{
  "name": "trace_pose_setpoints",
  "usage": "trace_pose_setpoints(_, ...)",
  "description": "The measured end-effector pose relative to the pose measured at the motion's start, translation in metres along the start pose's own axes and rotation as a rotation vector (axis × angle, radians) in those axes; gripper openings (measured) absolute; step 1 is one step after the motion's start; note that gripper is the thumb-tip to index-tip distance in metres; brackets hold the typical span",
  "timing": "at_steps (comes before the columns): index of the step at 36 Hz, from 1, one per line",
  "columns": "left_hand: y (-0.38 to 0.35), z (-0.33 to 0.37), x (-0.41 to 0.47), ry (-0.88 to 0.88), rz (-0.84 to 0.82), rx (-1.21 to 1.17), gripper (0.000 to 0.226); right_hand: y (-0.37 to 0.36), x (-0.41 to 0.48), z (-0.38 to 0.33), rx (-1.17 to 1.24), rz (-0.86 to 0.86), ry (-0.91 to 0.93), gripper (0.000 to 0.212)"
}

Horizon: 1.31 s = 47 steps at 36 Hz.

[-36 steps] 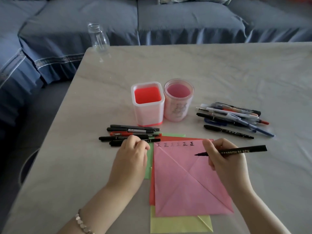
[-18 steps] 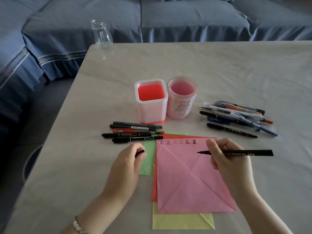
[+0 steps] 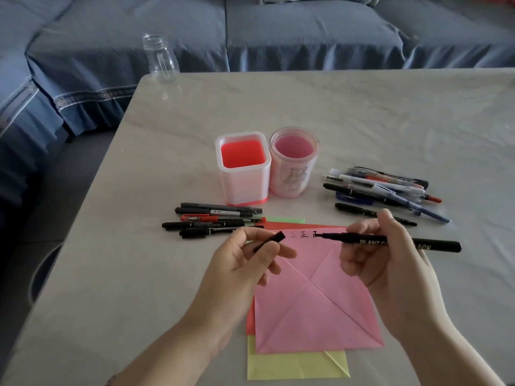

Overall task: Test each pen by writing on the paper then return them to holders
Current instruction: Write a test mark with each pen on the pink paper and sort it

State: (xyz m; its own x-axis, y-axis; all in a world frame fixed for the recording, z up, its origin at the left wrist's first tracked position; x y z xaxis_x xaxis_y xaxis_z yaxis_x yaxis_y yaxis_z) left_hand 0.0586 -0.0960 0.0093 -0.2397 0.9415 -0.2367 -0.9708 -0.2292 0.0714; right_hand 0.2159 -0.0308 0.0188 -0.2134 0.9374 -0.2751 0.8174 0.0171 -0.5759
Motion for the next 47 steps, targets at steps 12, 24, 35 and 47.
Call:
trace_pose_setpoints(12,-0.010,0.005,-0.001,-0.081,-0.017,0.077,0.030,-0.007,-0.011,-0.004,-0.007,0.013,0.033,0.048)
trace_pose_setpoints(24,-0.018,0.008,-0.005,-0.192,-0.045,0.185,0.010,-0.011,-0.012,0.006,-0.151,-0.013,0.065,0.041)
trace_pose_setpoints(35,-0.023,0.023,0.008,-0.114,-0.435,0.179,0.024,0.002,-0.010,-0.001,-0.216,-0.172,0.269,0.032)
trace_pose_setpoints(47,-0.025,-0.019,0.022,-0.571,-0.031,0.952,0.037,0.018,0.011,0.023,-0.224,-0.015,-0.092,0.038)
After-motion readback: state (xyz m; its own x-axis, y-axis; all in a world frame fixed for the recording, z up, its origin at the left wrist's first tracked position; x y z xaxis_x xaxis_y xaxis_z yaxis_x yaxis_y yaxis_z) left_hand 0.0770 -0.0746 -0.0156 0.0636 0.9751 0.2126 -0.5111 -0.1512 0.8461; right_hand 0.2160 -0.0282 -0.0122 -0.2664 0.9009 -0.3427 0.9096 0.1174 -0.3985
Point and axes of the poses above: each hand's wrist, its own x-axis towards the middle knuckle, its own y-axis out of the back of the hand, z = x × y, the point moved 1 cm from there along x, towards the middle knuckle, and after that the axes turned 15 degrees about x, right-handed, at the moved point
